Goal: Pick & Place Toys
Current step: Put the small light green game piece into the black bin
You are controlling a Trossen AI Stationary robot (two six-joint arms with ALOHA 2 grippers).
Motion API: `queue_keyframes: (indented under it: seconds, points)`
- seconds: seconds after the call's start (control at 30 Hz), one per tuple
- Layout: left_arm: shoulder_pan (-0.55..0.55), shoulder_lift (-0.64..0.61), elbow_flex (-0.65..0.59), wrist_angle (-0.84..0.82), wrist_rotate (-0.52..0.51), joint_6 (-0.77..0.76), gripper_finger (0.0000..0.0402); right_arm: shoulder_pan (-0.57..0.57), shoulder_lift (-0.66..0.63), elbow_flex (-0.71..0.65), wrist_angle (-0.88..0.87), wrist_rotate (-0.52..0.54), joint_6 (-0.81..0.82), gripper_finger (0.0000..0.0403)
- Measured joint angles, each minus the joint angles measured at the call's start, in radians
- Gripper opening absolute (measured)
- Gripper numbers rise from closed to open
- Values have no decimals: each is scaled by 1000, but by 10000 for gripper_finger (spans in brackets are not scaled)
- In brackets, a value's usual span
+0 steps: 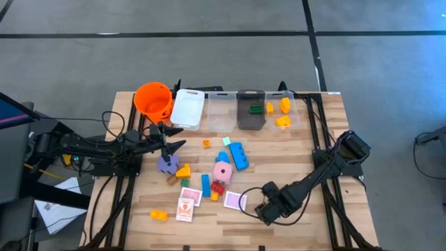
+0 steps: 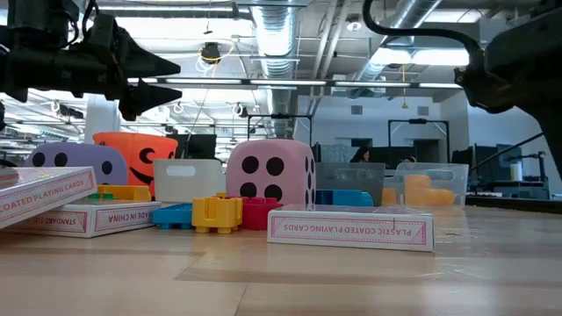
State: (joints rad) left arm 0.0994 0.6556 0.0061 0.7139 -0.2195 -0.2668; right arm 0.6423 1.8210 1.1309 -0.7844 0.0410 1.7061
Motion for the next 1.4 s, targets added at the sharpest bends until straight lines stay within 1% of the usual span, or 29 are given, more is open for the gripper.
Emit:
queue_keyframes:
  seconds: [0.33,0.53,0.83,0.93,1.2,1.4]
  points:
    - [0,0,0,-2,0,0,301,-1,0,0,22,-33,-72,365]
    - [0,0,0,-3,0,0,301,7,0,0,29,-45,-193,365]
    - [0,0,0,-4,0,0,301,4,0,0,30,-41,-198,364]
    - [0,0,0,-13,0,0,301,5,0,0,29,-41,-198,351]
    - [0,0,0,-28,0,0,301,6,0,0,41,-41,-195,290]
    - [0,0,0,-27,0,0,301,6,0,0,47,-41,-196,281]
